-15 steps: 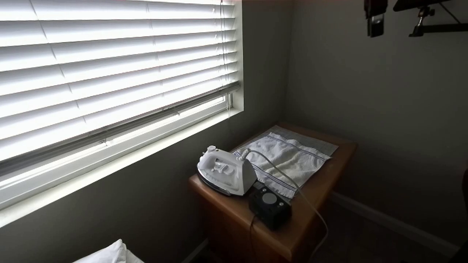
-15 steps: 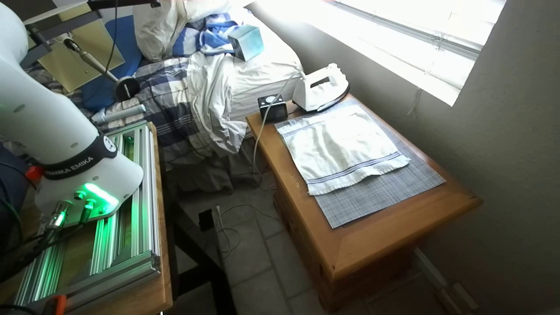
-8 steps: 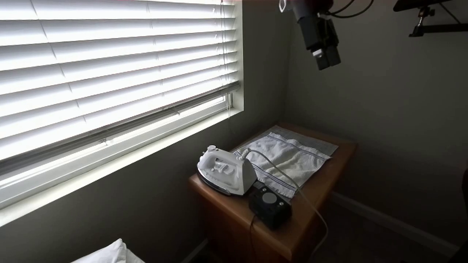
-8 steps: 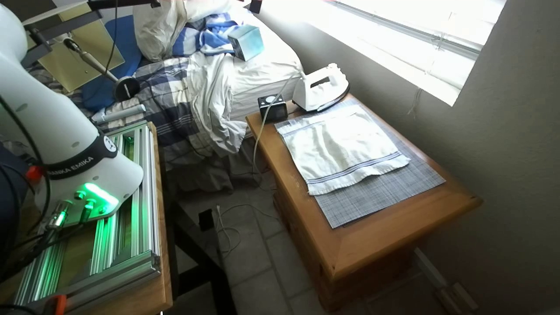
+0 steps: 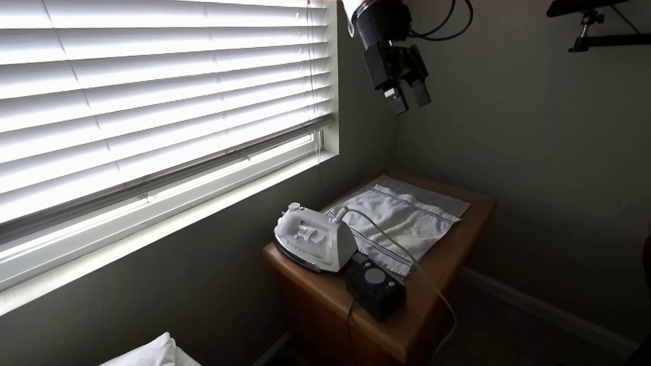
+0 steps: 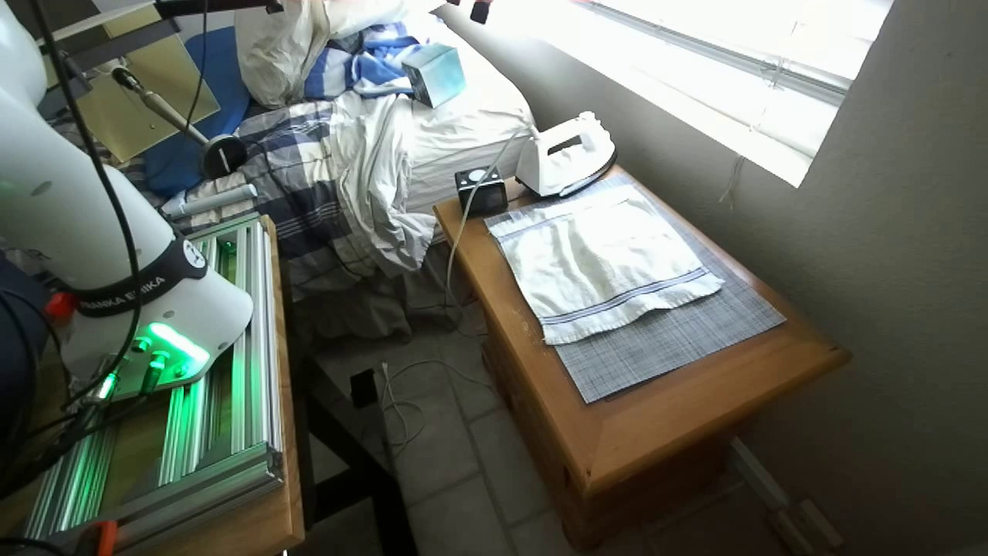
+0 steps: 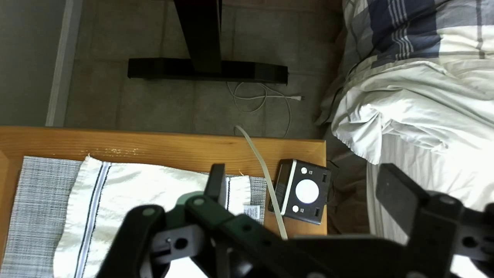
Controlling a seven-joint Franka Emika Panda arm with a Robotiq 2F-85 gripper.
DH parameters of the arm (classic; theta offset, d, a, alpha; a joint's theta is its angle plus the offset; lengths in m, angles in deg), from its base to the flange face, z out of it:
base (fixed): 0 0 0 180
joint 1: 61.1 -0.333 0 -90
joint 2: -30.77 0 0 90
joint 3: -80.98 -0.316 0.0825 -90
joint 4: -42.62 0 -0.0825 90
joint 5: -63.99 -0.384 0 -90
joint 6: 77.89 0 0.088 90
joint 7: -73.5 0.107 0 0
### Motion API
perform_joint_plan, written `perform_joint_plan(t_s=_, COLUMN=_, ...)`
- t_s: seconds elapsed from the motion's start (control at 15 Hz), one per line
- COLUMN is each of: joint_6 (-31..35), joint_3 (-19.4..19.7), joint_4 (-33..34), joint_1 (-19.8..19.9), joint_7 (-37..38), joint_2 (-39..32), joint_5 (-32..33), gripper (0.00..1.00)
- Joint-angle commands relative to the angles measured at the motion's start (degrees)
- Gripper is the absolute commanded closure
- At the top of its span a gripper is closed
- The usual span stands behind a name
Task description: Move the pressing iron to the right
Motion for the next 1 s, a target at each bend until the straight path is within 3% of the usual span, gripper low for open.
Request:
perform_joint_plan(t_s=0.0, joint_6=-0.28, joint_3=0.20, joint_4=0.25, joint_1=-0.19, joint_7=-0.02, joint_2=-0.04, joint_5=-0.04, gripper=0.00)
perform_joint_plan(t_s=0.33, joint_6=-0.38, joint_3=0.21, joint_4=0.41, joint_1=-0.19, joint_7=0.00, joint_2=-0.04, joint_5=-0.04, gripper=0.00)
perform_joint_plan(t_s=0.47, joint_6=3.73, joint_3=0.45, joint_4=0.07, joint_1=-1.35, joint_7=2.03, joint_2=0.29, joint_5=4.03, gripper=0.00)
perform_joint_plan(t_s=0.93, joint_6=36.30, joint_3=-2.13, joint_4=-8.75, joint_1=-0.82, joint_7=-2.58, joint_2=-1.51, joint_5=-4.99, gripper=0.00)
